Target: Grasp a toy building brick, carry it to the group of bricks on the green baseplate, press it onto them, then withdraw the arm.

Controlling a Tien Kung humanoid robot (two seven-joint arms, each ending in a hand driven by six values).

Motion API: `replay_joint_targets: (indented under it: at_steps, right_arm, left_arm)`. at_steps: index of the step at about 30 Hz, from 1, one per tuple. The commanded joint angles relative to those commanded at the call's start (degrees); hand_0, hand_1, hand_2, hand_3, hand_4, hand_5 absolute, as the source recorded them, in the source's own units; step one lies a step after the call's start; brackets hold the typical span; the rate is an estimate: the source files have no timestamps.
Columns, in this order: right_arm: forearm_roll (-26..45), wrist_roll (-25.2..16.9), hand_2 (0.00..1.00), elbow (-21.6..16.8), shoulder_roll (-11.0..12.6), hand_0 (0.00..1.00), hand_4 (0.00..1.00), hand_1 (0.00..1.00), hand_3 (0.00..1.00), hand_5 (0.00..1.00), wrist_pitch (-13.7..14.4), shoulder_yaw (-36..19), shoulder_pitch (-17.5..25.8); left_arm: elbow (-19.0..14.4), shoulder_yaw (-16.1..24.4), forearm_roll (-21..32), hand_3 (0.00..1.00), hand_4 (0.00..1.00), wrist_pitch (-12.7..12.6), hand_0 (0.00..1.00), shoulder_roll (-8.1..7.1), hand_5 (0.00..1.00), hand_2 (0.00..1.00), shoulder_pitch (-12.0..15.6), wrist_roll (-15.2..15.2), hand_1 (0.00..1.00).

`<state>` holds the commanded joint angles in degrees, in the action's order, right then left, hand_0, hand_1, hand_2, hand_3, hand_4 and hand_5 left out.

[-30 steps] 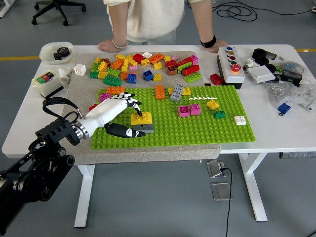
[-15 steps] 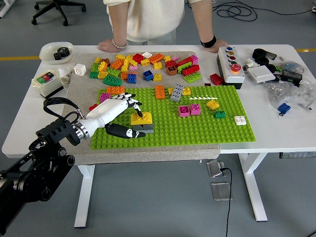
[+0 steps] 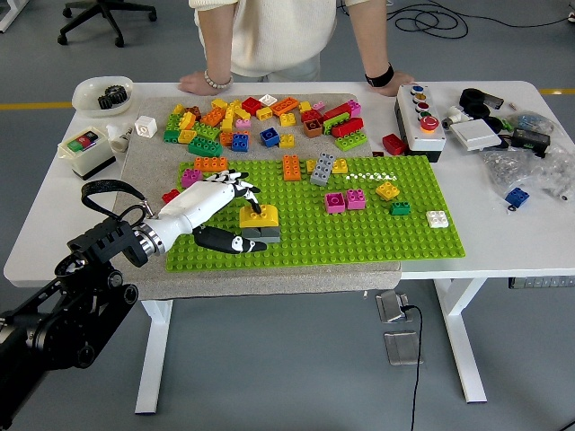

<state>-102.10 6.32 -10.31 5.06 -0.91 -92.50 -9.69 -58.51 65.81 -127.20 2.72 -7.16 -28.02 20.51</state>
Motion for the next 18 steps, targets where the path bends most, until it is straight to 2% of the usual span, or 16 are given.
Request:
replay_joint_targets:
  at_steps: [18]
  right_arm:
    - [0.03, 0.03, 0.674, 0.0, -0.01, 0.742, 0.826, 0.633, 0.62, 0.521, 0.04, 0.09, 0.07]
  left_arm:
    - [0.56, -0.74, -0.6, 0.594, 0.998, -0.06, 0.998, -0.03, 0.605, 0.868, 0.35, 0.02, 0.985]
